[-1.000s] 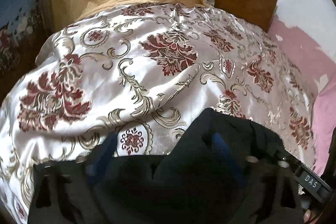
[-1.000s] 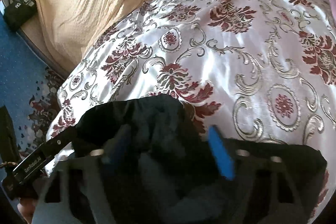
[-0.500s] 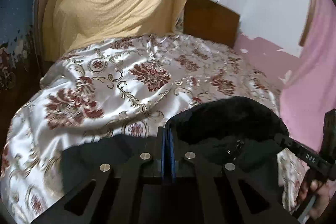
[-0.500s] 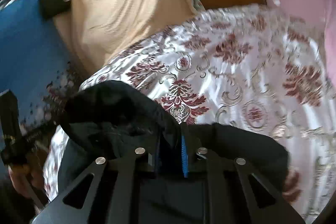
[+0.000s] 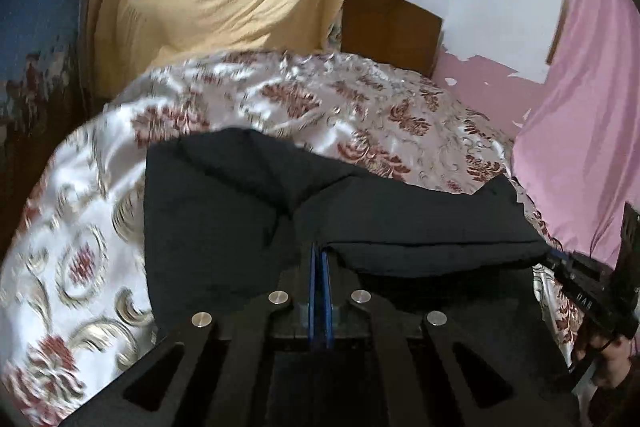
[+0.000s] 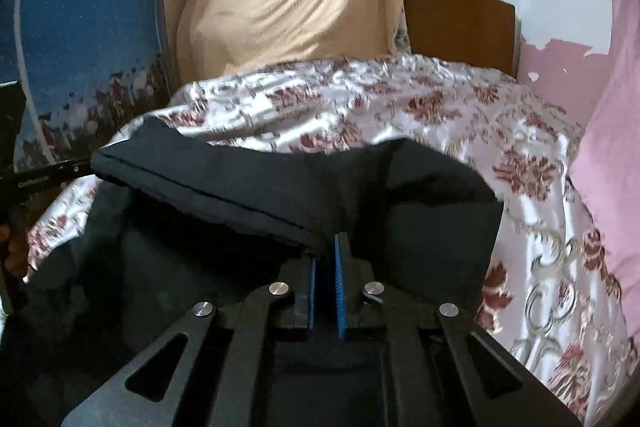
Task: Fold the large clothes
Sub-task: 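Fold the hem up toward the collar with both tools, then open both tools and press the folded hem flat onto the jacket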
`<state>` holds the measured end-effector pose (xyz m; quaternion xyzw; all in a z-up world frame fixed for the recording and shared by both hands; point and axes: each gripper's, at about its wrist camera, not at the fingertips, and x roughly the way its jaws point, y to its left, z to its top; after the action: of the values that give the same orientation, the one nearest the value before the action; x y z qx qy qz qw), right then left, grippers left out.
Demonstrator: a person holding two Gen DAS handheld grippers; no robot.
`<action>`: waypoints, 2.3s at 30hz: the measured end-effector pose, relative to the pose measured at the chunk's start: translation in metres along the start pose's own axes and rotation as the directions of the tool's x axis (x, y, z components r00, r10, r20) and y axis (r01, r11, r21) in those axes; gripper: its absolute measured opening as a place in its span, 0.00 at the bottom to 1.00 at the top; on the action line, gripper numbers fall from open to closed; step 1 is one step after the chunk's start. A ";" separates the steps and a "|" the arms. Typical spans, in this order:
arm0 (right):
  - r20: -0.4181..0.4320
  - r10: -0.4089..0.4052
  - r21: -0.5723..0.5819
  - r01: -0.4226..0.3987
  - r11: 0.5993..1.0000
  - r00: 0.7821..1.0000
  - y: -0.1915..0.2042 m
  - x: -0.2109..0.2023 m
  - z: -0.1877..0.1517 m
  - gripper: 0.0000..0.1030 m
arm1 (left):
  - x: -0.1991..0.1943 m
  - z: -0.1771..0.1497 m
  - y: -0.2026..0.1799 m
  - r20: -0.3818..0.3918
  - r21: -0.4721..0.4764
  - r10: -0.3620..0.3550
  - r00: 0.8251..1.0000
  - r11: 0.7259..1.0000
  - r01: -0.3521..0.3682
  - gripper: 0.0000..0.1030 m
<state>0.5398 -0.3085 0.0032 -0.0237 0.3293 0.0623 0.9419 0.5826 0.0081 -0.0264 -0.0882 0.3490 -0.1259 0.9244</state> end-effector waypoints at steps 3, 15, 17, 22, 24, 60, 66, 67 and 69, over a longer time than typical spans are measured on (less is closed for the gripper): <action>-0.025 -0.028 -0.007 0.028 1.000 0.999 -0.002 0.018 -0.009 0.06 | 0.020 -0.005 0.004 -0.024 -0.004 0.016 1.000 1.000 -0.016 0.04; -0.091 -0.043 0.018 0.044 0.999 0.995 0.000 0.076 -0.046 0.06 | 0.072 -0.030 0.003 -0.060 0.035 0.081 0.995 0.996 -0.079 0.04; -0.089 -0.019 0.028 0.022 0.999 0.996 -0.002 0.073 -0.045 0.08 | 0.062 -0.027 0.002 -0.048 0.046 0.067 0.997 0.997 -0.065 0.05; -0.049 0.084 0.073 -0.080 0.994 0.995 -0.019 0.036 -0.038 0.38 | 0.027 -0.015 0.009 -0.023 0.056 0.059 0.998 0.997 -0.057 0.41; -0.010 0.103 0.067 -0.102 0.992 0.995 -0.025 0.015 -0.032 0.49 | 0.002 -0.005 0.015 0.067 0.041 0.046 0.997 0.998 -0.049 0.61; -0.146 0.146 -0.066 -0.156 0.985 0.979 0.000 0.155 -0.007 0.17 | 0.146 0.000 -0.051 -0.089 0.368 0.055 0.995 0.930 -0.019 0.42; -0.064 0.112 -0.079 -0.117 0.990 0.992 0.006 0.143 -0.015 0.17 | 0.123 -0.007 -0.040 0.001 0.313 -0.029 1.000 0.949 0.027 0.46; -0.054 0.109 -0.081 -0.113 0.990 0.993 0.006 0.141 -0.016 0.19 | 0.119 -0.008 -0.037 0.016 0.295 -0.030 0.999 0.955 0.024 0.56; -0.031 0.099 -0.083 -0.102 0.991 0.995 0.007 0.134 -0.018 0.19 | 0.114 -0.010 -0.031 0.023 0.254 -0.027 0.999 0.967 0.020 0.64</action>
<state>0.6317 -0.2898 -0.0948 -0.0477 0.3397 0.1233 0.9312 0.6535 -0.0560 -0.0974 0.0247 0.3167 -0.1793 0.9311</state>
